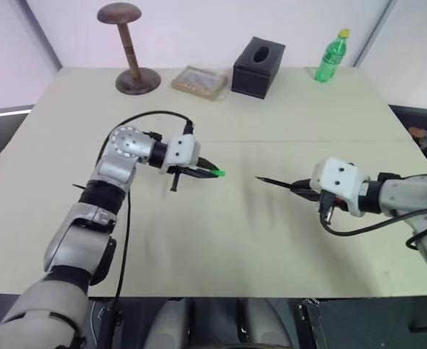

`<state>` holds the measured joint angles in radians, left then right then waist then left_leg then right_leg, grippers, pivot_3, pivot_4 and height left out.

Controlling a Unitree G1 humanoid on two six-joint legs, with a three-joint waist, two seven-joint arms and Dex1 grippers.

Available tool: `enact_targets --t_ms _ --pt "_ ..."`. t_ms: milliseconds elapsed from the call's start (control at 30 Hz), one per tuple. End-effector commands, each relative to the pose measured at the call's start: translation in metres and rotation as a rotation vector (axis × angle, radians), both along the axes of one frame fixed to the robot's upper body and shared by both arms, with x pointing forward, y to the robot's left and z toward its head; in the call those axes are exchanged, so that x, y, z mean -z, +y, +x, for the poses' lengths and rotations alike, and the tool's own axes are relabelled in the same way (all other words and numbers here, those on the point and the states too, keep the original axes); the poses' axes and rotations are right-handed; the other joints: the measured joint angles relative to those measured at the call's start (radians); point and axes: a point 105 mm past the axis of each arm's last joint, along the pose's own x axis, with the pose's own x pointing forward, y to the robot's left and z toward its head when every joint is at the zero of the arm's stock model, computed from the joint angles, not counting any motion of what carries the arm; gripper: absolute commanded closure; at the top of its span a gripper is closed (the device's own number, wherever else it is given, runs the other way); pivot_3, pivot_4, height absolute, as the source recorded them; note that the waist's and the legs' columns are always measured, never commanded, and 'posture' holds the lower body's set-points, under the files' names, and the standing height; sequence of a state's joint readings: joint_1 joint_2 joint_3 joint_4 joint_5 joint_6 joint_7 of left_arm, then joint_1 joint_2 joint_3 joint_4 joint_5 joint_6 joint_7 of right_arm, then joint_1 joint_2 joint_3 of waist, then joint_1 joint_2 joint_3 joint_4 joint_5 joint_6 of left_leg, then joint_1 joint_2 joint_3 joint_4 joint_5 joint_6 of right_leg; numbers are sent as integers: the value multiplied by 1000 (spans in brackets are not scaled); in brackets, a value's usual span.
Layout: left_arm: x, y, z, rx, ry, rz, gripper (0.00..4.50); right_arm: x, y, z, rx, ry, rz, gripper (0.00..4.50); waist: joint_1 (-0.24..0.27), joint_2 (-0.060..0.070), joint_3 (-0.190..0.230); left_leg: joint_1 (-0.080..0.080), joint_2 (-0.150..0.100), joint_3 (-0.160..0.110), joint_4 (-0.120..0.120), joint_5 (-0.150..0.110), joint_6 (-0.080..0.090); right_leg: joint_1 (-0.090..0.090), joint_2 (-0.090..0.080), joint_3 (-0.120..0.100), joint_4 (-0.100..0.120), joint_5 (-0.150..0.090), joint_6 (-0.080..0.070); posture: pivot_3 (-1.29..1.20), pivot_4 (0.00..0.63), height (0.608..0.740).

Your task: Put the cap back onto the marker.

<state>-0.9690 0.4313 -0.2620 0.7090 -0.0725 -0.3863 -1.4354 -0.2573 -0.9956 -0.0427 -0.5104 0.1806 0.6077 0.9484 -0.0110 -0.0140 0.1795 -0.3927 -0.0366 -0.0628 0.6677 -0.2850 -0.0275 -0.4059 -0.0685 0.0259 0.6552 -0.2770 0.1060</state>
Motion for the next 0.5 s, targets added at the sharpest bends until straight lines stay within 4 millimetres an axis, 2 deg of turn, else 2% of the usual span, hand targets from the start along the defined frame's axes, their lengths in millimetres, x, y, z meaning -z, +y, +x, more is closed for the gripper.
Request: enact_targets --t_ms 33,500 --pt "-15 -9 1 49 -113 9 4500 -14 10 -2 -29 -51 -13 4444 0 0 0 0 0 0 0 0 0 0 0 0 0 0 0 0 150 740" --pt "-17 -20 5 53 -156 -14 4500 -19 23 0 -68 -59 -13 4444 -2 0 0 0 0 0 0 0 0 0 0 0 0 0 0 0 150 740"
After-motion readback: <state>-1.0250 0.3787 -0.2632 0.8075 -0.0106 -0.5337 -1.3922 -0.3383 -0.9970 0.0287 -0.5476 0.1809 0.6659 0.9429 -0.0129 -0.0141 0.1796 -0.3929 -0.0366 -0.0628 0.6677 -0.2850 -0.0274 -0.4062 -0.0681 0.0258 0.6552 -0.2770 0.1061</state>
